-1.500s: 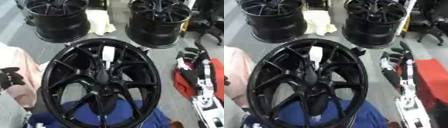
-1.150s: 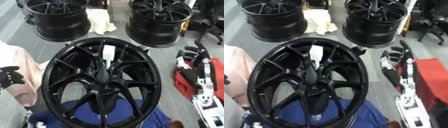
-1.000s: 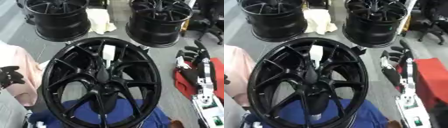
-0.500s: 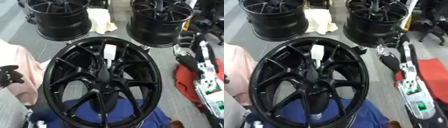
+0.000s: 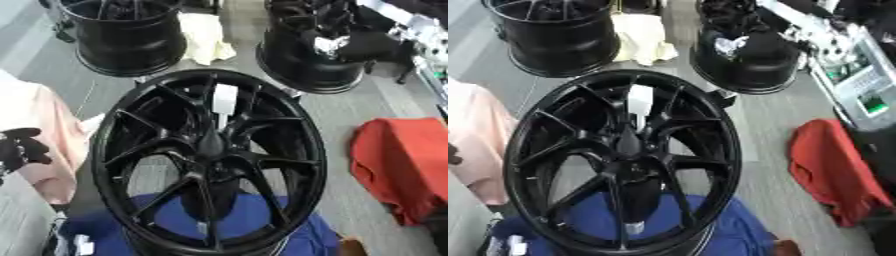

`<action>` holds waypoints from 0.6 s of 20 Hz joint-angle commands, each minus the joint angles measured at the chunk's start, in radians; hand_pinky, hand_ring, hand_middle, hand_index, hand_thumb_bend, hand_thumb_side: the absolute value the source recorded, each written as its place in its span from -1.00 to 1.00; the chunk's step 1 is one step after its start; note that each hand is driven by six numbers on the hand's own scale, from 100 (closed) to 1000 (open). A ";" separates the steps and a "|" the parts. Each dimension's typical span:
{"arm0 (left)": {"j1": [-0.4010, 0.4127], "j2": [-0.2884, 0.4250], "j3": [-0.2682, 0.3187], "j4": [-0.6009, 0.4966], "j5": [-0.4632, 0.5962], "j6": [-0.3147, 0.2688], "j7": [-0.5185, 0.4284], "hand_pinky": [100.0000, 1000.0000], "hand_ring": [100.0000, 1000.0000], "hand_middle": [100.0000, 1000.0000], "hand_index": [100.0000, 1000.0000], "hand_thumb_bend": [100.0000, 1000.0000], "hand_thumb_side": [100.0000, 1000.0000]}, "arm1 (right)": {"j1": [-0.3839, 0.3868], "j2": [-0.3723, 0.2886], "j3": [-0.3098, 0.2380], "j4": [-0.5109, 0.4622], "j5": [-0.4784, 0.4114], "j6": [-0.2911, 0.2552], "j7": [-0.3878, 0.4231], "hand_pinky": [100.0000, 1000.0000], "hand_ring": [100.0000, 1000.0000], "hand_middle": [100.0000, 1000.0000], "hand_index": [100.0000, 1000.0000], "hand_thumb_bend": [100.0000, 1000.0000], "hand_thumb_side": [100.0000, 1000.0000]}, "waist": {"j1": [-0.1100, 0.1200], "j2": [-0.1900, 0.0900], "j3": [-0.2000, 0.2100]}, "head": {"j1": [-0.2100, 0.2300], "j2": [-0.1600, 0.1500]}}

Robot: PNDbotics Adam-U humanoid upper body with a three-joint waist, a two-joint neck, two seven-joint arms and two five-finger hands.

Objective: Pull the pin out of the wheel hub.

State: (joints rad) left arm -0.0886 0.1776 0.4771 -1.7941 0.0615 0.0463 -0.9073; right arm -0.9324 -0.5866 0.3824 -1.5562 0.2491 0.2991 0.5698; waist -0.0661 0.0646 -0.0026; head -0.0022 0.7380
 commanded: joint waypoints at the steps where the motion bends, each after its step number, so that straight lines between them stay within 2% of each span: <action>1: -0.005 0.027 -0.008 -0.015 -0.003 -0.001 0.000 0.52 0.20 0.18 0.67 -0.87 0.38 | -0.090 0.009 0.054 0.052 0.032 0.026 0.167 0.59 0.70 0.75 0.99 -0.56 -0.22 | 0.003 -0.021 0.001 | -0.002 0.009; 4: -0.003 0.028 -0.010 -0.015 -0.003 -0.001 0.000 0.52 0.20 0.18 0.67 -0.87 0.38 | -0.158 0.073 0.094 0.122 0.078 0.026 0.262 0.61 0.73 0.78 1.00 -0.54 -0.20 | 0.003 -0.024 0.004 | -0.004 0.012; 7: -0.002 0.028 -0.013 -0.014 -0.003 -0.001 0.000 0.52 0.20 0.18 0.67 -0.87 0.38 | -0.200 0.138 0.118 0.198 0.139 0.014 0.321 0.64 0.77 0.82 1.00 -0.51 -0.18 | 0.004 -0.026 0.007 | -0.006 0.015; 12: -0.003 0.026 -0.018 -0.013 -0.003 0.000 0.000 0.52 0.20 0.18 0.67 -0.87 0.38 | -0.235 0.237 0.134 0.336 0.246 -0.038 0.337 0.68 0.81 0.85 1.00 -0.44 -0.16 | 0.004 -0.029 0.011 | -0.010 0.017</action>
State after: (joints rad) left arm -0.0867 0.1779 0.4650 -1.7937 0.0611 0.0463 -0.9073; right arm -1.1396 -0.3554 0.5235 -1.2453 0.4669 0.2655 0.8929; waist -0.0672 0.0546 0.0079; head -0.0094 0.7536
